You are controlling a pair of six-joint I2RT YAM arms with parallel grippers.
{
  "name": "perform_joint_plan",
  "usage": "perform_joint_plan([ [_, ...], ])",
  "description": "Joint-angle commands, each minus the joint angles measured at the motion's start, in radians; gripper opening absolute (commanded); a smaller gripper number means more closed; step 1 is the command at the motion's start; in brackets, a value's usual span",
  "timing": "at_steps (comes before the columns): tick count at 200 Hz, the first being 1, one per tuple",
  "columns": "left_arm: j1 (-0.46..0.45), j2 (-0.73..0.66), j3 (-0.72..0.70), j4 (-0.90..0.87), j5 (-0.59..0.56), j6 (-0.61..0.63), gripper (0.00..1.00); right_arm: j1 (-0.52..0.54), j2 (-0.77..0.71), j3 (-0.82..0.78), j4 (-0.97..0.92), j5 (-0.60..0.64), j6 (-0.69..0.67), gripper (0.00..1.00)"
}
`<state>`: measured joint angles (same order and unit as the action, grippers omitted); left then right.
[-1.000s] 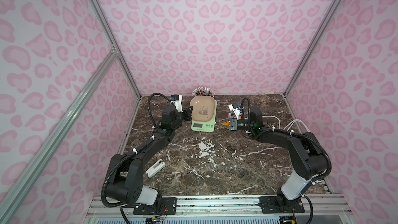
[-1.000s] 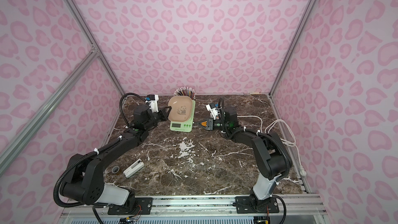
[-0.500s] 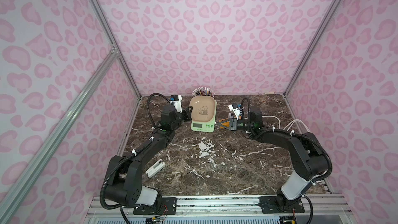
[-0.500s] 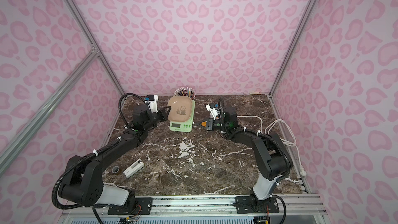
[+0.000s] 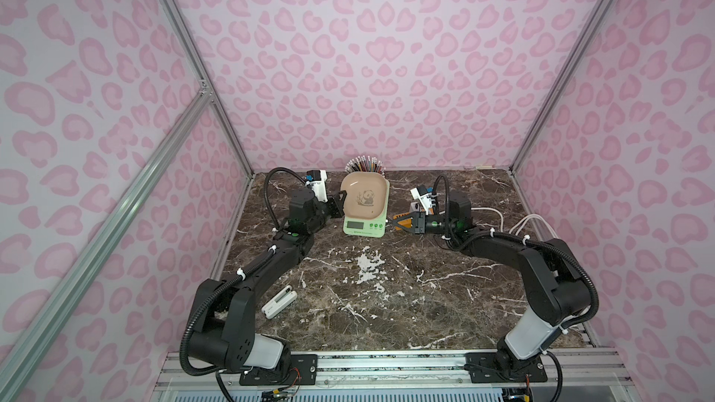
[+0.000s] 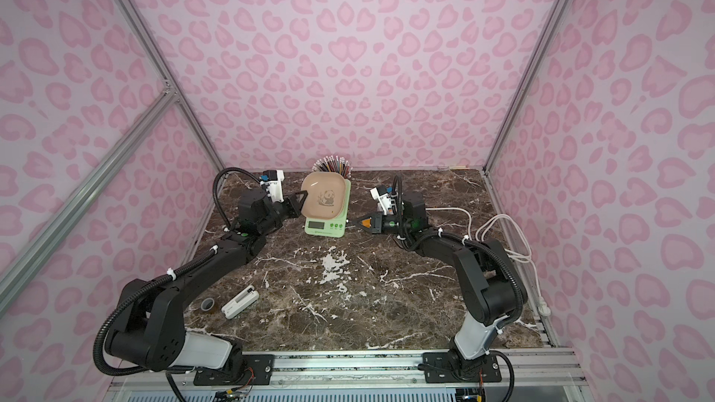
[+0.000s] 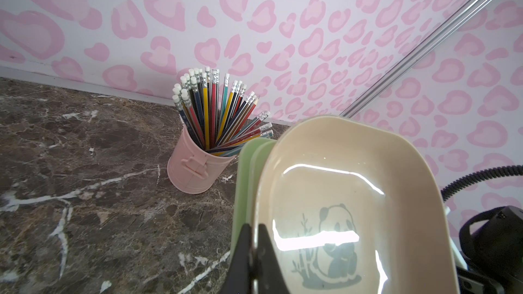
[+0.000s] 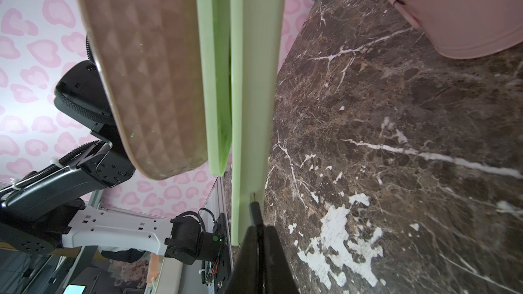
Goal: Charge the electronic scale
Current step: Insert the charging cable into the electronic scale.
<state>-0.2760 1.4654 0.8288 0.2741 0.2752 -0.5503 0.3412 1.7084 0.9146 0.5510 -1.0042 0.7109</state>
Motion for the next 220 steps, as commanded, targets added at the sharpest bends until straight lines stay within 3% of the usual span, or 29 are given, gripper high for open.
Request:
perform_joint_plan([
  [1,-0.001,-0.005,0.008,0.094,0.043,-0.026,0.05,0.007,-0.005,0.0,0.004,0.018,0.037,0.0],
  [116,-0.004,0.014,0.015,0.104,0.058,0.0,0.04,0.021,-0.018,0.025,-0.047,0.035,0.036,0.0],
  [220,-0.008,0.017,0.023,0.092,0.068,0.063,0.05,0.025,-0.012,0.11,-0.245,0.076,-0.085,0.0],
])
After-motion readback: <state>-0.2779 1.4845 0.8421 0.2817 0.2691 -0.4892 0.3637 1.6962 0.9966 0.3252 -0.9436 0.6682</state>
